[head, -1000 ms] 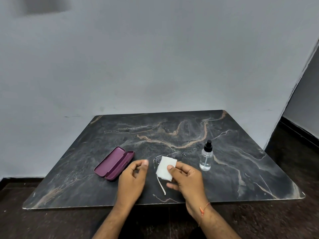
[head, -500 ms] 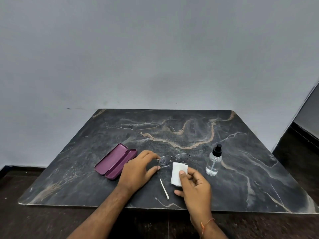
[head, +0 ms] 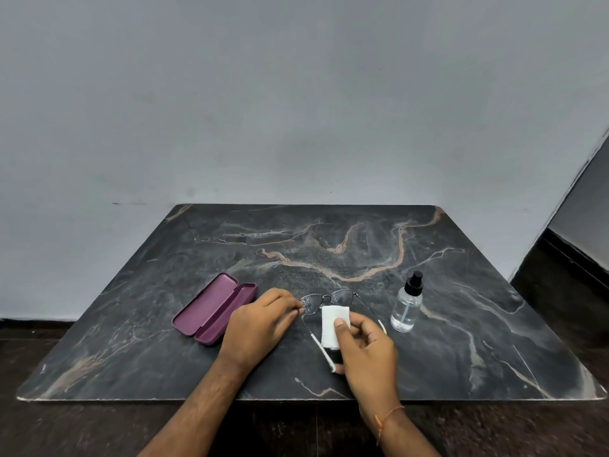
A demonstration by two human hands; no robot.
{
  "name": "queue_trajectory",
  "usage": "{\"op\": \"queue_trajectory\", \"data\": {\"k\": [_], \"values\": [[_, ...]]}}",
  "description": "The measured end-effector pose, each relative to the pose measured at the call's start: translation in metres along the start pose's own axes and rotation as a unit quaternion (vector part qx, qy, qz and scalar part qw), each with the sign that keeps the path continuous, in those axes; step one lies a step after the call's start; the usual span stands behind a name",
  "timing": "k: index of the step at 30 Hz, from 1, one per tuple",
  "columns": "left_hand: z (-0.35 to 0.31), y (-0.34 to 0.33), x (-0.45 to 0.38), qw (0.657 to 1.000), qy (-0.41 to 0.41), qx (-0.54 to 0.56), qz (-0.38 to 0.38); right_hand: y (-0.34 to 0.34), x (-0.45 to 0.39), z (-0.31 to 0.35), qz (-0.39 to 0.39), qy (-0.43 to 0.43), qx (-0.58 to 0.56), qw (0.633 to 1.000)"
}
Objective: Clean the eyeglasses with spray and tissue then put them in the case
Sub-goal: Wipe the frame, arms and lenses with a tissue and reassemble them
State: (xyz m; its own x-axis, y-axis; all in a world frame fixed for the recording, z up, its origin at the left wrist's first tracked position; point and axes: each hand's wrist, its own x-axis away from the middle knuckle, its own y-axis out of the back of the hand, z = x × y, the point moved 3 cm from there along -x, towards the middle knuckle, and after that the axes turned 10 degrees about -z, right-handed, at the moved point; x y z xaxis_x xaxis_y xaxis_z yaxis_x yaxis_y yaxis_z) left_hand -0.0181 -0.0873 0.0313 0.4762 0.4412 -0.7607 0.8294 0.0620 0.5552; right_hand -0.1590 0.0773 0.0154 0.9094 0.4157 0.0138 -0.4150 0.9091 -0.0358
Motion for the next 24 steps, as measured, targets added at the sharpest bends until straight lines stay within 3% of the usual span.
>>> {"op": "queue_trajectory", "data": {"k": [5,10,17,24], "values": [[0.001,0.002,0.000,0.999,0.002,0.027,0.016,-0.011,-0.012,0.016,0.002,0.155,0.142,0.978],[-0.002,0.005,-0.001,0.998,-0.013,0.049,0.021,-0.014,-0.029,0.023,0.022,0.233,0.164,0.958],[-0.003,0.006,0.001,0.995,-0.049,0.086,0.024,-0.009,-0.039,0.014,-0.030,0.192,0.090,0.977],[-0.003,0.006,-0.002,0.992,-0.018,0.125,-0.017,-0.006,-0.046,0.009,-0.008,0.117,-0.015,0.993]]}}
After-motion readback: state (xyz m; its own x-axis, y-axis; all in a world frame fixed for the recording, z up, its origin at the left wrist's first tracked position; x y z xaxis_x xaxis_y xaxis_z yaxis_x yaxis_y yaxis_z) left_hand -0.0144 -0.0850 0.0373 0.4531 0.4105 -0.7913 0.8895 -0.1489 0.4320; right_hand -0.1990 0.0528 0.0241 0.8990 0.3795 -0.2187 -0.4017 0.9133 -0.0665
